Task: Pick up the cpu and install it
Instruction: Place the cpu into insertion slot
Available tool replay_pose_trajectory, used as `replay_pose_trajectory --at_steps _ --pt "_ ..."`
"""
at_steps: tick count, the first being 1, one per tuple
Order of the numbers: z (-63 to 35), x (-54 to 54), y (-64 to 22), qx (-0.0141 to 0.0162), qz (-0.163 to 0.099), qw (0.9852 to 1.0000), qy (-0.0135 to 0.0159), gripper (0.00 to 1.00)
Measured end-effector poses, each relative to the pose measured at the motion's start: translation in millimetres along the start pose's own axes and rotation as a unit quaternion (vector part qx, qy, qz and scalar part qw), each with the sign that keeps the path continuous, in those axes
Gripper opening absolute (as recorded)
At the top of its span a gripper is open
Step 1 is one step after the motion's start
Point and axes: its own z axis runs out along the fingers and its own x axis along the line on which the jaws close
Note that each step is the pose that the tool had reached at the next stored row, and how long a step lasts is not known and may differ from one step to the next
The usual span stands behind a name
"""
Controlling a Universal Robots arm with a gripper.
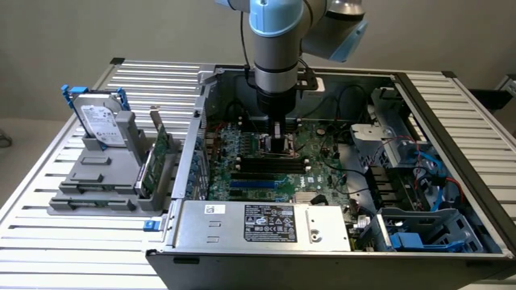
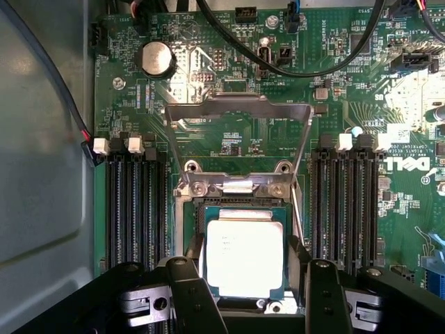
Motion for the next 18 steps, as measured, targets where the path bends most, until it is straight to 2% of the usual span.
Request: replay_pose_trajectory --at_steps 10,18 --pt "1.1 2.2 -0.1 0.0 0.0 1.0 -0.0007 0.55" --pt "3.3 3.6 -0.4 0.0001 0.0 1.0 -0.0037 0.55"
